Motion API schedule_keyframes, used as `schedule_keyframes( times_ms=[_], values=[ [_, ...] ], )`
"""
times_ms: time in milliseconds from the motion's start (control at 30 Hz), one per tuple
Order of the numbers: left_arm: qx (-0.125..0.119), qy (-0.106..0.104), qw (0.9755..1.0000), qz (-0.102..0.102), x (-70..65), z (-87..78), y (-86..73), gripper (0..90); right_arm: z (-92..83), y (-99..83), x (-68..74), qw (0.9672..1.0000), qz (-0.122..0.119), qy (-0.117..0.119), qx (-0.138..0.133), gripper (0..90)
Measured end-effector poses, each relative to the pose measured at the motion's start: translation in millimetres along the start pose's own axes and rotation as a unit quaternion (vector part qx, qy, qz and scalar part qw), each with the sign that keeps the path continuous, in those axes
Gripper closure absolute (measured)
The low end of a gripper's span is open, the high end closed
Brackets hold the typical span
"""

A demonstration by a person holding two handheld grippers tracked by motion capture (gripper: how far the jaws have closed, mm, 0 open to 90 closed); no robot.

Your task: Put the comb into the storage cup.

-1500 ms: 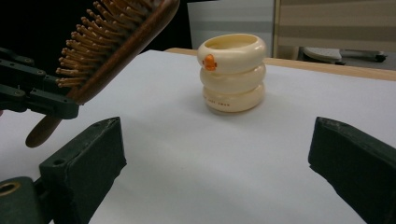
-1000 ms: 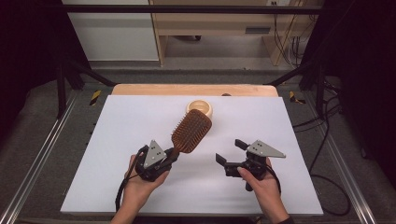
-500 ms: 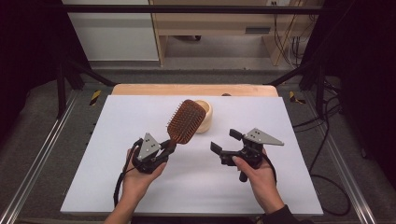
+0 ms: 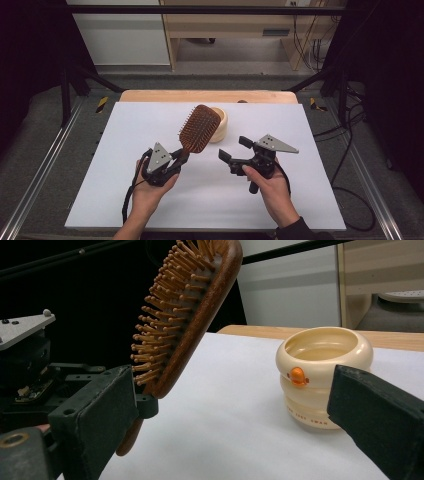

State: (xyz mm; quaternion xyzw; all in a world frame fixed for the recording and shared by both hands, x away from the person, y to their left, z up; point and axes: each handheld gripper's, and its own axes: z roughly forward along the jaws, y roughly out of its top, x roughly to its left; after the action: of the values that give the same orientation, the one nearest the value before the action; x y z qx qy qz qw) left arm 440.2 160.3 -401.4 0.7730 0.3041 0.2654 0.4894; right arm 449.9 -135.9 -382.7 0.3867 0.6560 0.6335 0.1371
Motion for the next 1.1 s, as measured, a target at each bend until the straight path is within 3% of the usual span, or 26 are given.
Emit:
schedule_keyframes(
  times_ms=[400, 1100],
  values=[
    [-0.009, 0.001, 1.0000, -0.003, -3.9, 1.9, 1.6, 72.6, 9.2, 3.2, 3.5, 0.9997, 0.019, 0.011, -0.006, 6.2],
    [-0.021, 0.000, 0.9998, -0.005, -13.3, 8.2, -1.6, 72.5, 16.7, 8.9, 10.5, 0.9996, 0.019, 0.019, -0.010, 5.9]
  ],
)
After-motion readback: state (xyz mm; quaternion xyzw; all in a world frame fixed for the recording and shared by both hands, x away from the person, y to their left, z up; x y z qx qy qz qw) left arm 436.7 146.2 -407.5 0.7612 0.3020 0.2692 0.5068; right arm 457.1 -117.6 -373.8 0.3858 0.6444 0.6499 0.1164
